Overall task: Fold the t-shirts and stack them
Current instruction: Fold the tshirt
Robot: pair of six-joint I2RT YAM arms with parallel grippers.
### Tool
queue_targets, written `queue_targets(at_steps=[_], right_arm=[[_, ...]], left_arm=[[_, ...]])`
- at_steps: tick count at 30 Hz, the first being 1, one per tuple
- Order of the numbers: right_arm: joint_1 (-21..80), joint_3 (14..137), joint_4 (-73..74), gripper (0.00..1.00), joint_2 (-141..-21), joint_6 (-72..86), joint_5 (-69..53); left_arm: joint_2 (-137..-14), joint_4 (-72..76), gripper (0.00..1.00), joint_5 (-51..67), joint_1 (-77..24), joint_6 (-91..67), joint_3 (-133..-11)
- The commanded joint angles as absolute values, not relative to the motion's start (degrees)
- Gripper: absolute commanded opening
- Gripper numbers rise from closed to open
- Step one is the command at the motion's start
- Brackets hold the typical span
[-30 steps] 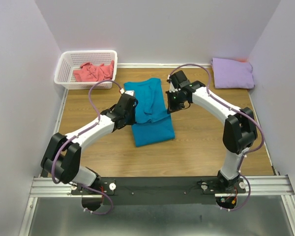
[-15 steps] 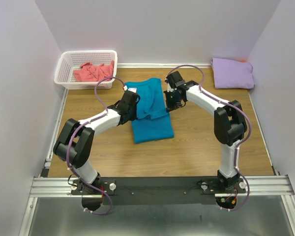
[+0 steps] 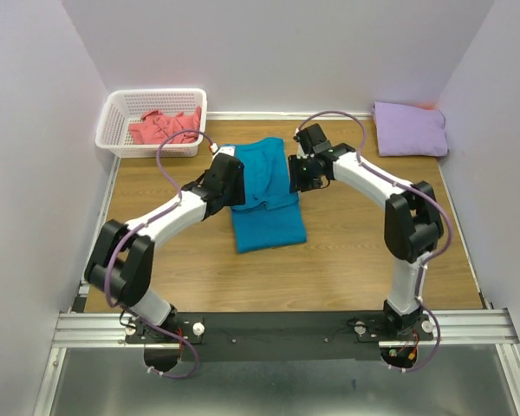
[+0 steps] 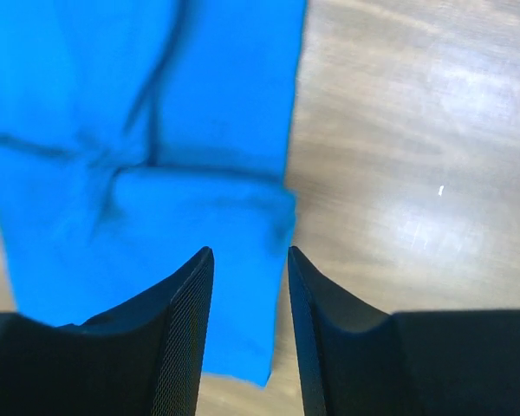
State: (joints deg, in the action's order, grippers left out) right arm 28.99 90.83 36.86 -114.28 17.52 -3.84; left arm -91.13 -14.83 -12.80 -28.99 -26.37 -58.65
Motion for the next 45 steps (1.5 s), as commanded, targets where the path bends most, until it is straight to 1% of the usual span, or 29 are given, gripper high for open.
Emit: queue_targets(at_steps=[1,3,4,5,7,10,13,20,27,32,33,35,36,38,40,41,42,44,45], right_arm=[[31.5,85.0,31.3,0.47,-106.8,19.5,-5.8],[32.3,82.0,27.6,0.43,-105.5,20.9,-8.9],[32.7,79.6,26.5,0.41,-105.2,21.4,-9.6],[33.4,78.2,25.3,0.36,-105.1,22.4,-10.1],[34.3,75.3,21.8,0.3,-105.3,23.5,-11.8],[34.6,73.3,17.6,0.27,-106.5,24.3,-14.1],[34.6,71.6,13.6,0.25,-107.8,25.0,-15.4],[34.7,72.9,10.5,0.25,-112.1,23.7,-15.6],[34.1,77.2,10.5,0.26,-115.8,21.0,-9.5],[32.3,85.9,10.5,0.27,-119.3,19.6,-8.8],[32.2,90.4,10.5,0.29,-120.5,19.3,-8.7],[31.9,94.8,10.5,0.3,-124.2,18.5,-8.8],[31.7,99.3,10.6,0.3,-125.3,17.6,-9.1],[31.6,101.8,10.7,0.31,-126.9,17.3,-9.3],[31.3,101.4,10.7,0.31,-126.2,18.0,-10.4],[31.0,100.2,10.8,0.33,-125.3,18.7,-10.7],[31.1,96.5,10.6,0.33,-122.6,18.9,-10.8],[30.9,92.0,10.6,0.34,-119.5,20.1,-11.2],[30.6,89.1,10.6,0.33,-115.6,20.6,-11.8]], left_arm=[[-83.2,-16.5,0.58,-14.8,-32.1,-31.8,-58.6],[-81.3,-16.2,0.49,-13.5,-34.0,-33.4,-57.3],[-81.0,-15.6,0.42,-12.8,-35.0,-34.3,-55.7],[-80.9,-14.9,0.34,-12.0,-37.2,-35.6,-54.9],[-81.5,-12.1,0.33,-9.8,-40.6,-36.6,-52.2],[-83.9,-8.1,0.32,-8.0,-42.7,-38.5,-48.8],[-87.8,-5.9,0.29,-6.9,-43.3,-39.5,-46.5],[-92.2,-4.9,0.28,-6.3,-44.2,-40.1,-43.9],[-91.6,-4.9,0.28,-5.3,-44.5,-40.1,-41.6],[-89.4,-5.2,0.28,-4.9,-44.9,-40.0,-39.7],[-88.5,-5.4,0.28,-4.7,-45.2,-40.0,-39.5],[-87.8,-5.5,0.28,-4.6,-45.4,-40.1,-38.5],[-87.4,-5.6,0.28,-4.6,-45.4,-40.3,-38.1],[-86.0,-6.1,0.28,-4.8,-45.5,-40.6,-37.4],[-84.4,-7.2,0.29,-5.9,-45.5,-41.3,-37.5],[-83.8,-7.7,0.31,-6.4,-45.5,-41.6,-37.9],[-82.2,-8.8,0.35,-7.6,-45.4,-42.1,-38.9],[-80.2,-9.7,0.39,-9.2,-45.4,-42.6,-40.3],[-77.8,-10.1,0.41,-10.9,-45.4,-43.0,-40.9]])
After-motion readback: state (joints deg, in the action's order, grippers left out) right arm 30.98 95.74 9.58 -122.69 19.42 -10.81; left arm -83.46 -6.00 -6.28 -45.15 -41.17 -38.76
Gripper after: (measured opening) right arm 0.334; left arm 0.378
